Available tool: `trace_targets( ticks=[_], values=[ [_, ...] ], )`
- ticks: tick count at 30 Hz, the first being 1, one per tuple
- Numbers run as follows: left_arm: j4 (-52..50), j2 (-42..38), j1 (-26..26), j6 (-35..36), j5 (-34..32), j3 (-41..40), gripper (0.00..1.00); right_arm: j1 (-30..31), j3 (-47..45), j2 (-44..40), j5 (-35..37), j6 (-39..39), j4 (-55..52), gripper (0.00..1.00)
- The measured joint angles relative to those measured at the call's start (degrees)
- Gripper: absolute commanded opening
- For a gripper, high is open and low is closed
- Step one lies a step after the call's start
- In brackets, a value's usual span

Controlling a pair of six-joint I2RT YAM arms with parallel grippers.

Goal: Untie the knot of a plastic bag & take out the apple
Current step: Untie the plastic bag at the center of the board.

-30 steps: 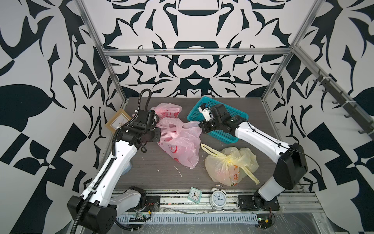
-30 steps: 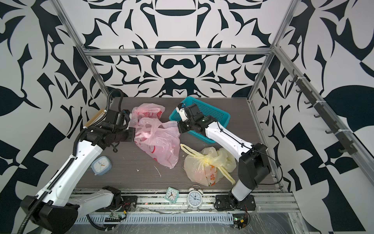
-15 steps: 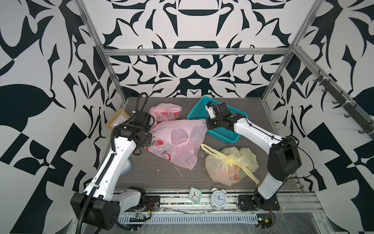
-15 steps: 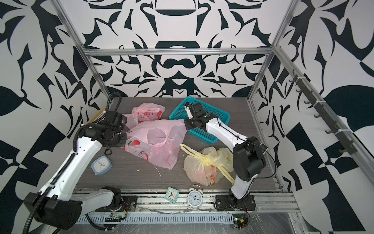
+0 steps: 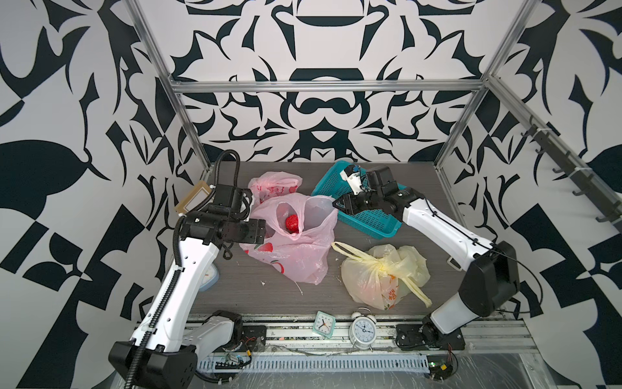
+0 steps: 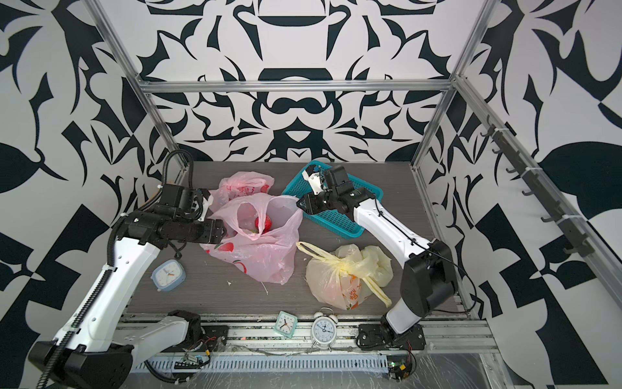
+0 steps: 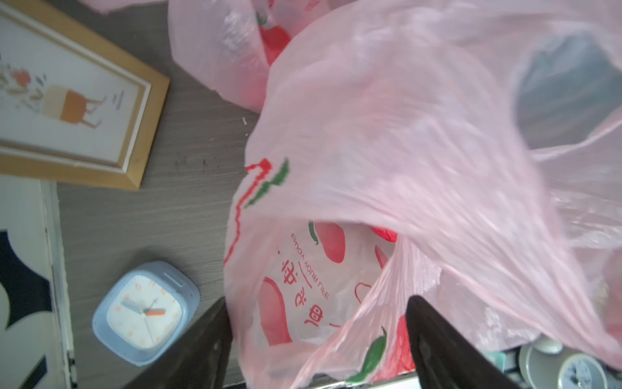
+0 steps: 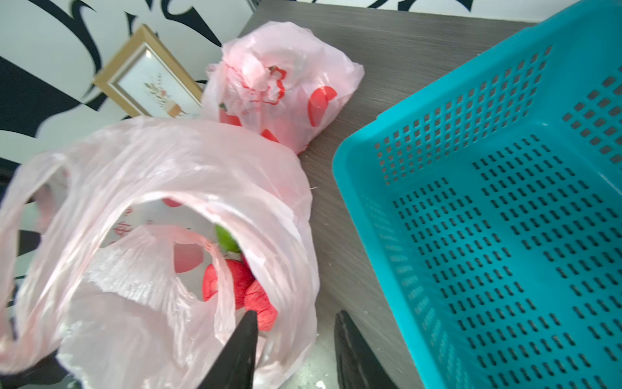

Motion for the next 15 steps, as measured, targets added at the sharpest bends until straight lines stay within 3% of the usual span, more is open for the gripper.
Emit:
trace_targets(
  ticks=[3, 7, 12, 15],
  values=[
    [2.2, -2.0, 0.0, 0.8, 2.3, 2.8, 0.96, 0.3, -2.5, -4.1, -1.6, 1.5, 0.3, 0.55],
    [4.4, -1.1, 0.0, 2.1, 3.5, 6.3, 0.96, 2.1, -4.6, -7.5, -1.2, 2.9, 0.0, 0.57],
    [7.4, 4.1, 0.0, 4.5, 4.4, 7.6, 0.96, 9.6, -5.3, -9.9, 3.8, 3.1, -1.5, 0.62],
    [8.4, 6.5, 0.0, 5.5, 4.8, 7.6, 0.96, 12.9, -5.3, -10.5, 5.6, 3.2, -2.1, 0.88]
  ],
)
